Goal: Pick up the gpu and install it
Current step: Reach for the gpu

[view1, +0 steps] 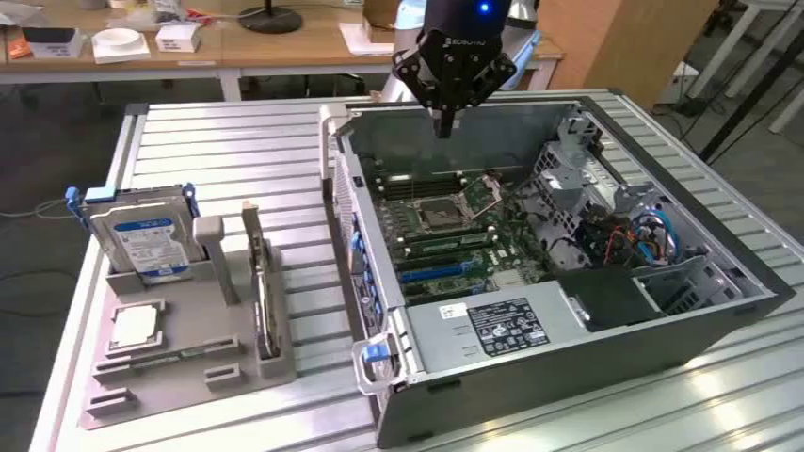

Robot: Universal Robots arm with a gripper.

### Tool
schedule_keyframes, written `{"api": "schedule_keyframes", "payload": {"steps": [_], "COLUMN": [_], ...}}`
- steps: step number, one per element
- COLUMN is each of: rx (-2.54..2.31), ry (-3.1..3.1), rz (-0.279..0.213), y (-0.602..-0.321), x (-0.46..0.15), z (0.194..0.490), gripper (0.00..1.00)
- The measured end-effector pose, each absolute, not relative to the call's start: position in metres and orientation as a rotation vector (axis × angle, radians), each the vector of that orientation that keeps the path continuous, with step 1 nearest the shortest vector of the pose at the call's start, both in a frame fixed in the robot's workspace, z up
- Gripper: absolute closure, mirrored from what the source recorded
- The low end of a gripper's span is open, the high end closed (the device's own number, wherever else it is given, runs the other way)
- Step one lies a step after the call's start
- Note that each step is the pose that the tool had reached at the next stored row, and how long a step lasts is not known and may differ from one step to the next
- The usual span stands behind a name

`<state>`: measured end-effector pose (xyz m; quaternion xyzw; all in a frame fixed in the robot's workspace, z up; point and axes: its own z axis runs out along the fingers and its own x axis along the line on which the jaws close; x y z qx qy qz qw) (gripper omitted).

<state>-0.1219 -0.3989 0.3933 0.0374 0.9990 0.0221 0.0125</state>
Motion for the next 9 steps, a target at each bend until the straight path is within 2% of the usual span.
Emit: {"api": "schedule_keyframes", "payload": {"steps": [9], "rx": [0.117], "ry": [3.114], "rz": [0.069], "y": [-0.3988], "x": [-0.1219], "z": [0.3933], "gripper": [0.89]}}
